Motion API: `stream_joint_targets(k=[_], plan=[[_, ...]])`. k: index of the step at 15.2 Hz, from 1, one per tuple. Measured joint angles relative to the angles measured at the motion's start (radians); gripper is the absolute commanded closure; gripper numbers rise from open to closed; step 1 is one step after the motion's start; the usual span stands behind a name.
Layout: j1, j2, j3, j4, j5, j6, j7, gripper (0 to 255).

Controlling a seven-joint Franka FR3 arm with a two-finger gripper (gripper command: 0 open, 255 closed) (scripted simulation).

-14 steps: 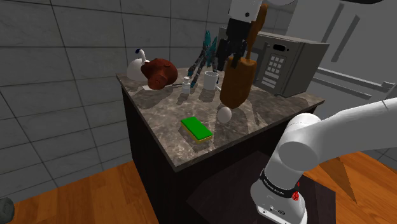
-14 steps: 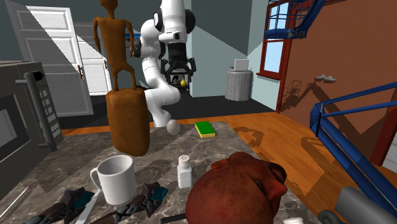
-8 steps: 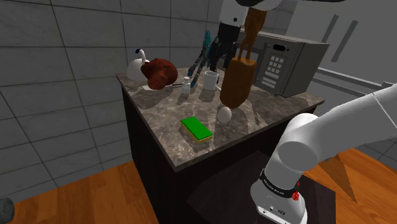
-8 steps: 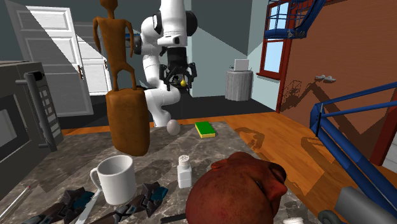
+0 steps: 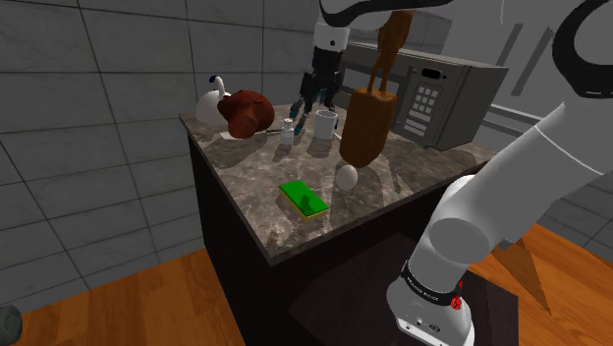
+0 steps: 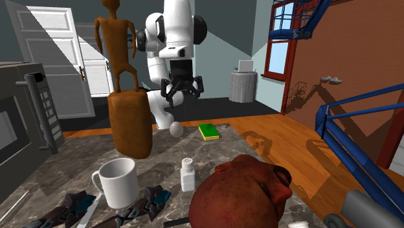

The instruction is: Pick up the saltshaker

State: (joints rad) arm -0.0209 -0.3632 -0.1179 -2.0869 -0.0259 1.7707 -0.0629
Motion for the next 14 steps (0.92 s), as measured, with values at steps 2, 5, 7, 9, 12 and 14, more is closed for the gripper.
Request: stream_joint_targets(k=[2, 5, 7, 9, 12, 14], plan=[[-0.001, 0.081, -0.013, 0.044, 0.004, 0.031, -0.019, 0], [-0.009, 0.206, -0.037, 0.142, 0.014, 0.047, -0.058, 0], [-0.012, 0.281, -0.045, 0.204, 0.024, 0.053, -0.075, 0], [-0.019, 0.365, -0.055, 0.272, 0.035, 0.063, -0.098, 0], [-0.030, 0.489, -0.063, 0.391, 0.055, 0.057, -0.124, 0], [-0.041, 0.562, -0.067, 0.470, 0.067, 0.044, -0.142, 0]])
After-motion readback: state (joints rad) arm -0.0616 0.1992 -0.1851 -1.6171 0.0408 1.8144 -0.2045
